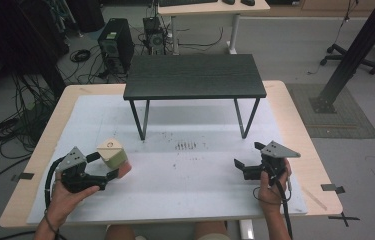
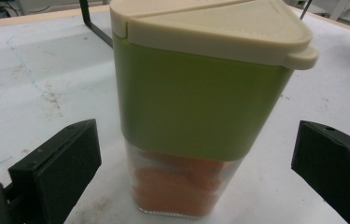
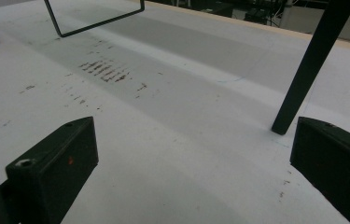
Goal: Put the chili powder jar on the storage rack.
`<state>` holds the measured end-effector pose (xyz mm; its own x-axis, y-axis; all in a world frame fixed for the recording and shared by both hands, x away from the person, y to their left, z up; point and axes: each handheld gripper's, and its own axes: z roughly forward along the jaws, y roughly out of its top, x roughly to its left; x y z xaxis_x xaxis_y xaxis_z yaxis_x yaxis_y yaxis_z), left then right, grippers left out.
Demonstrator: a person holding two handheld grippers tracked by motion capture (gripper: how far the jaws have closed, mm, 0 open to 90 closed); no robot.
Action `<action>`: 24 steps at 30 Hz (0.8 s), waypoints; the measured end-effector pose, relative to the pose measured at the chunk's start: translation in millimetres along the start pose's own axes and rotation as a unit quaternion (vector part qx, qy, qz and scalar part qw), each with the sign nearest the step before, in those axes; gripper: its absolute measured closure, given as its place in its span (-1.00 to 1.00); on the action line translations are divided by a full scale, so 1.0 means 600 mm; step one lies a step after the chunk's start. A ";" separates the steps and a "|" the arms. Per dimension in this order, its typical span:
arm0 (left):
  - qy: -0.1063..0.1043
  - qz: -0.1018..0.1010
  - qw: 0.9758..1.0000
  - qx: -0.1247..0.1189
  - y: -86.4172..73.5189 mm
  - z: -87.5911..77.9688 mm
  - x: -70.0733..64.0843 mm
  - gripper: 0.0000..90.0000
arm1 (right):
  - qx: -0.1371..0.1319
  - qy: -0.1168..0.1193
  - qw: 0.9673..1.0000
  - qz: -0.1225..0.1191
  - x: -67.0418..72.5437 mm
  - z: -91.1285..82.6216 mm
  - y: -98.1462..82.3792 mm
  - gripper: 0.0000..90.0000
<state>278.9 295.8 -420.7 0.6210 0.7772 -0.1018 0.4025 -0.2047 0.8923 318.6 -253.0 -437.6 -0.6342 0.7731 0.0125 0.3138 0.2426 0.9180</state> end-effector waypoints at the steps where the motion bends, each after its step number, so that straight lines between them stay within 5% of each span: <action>1: 0.000 0.001 1.000 0.002 0.000 0.002 0.000 -0.96 | 0.000 0.000 1.000 0.000 0.000 0.000 0.000 -0.99; 24: 0.007 -0.006 1.000 0.000 0.003 0.027 0.003 -0.96 | -0.001 0.001 1.000 0.000 0.000 -0.001 0.000 -0.99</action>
<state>291.7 287.5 -426.4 0.6069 0.7877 -0.1059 0.4100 -0.1961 0.8908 318.0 -253.3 -437.4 -0.6349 0.7725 0.0135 0.3124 0.2407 0.9190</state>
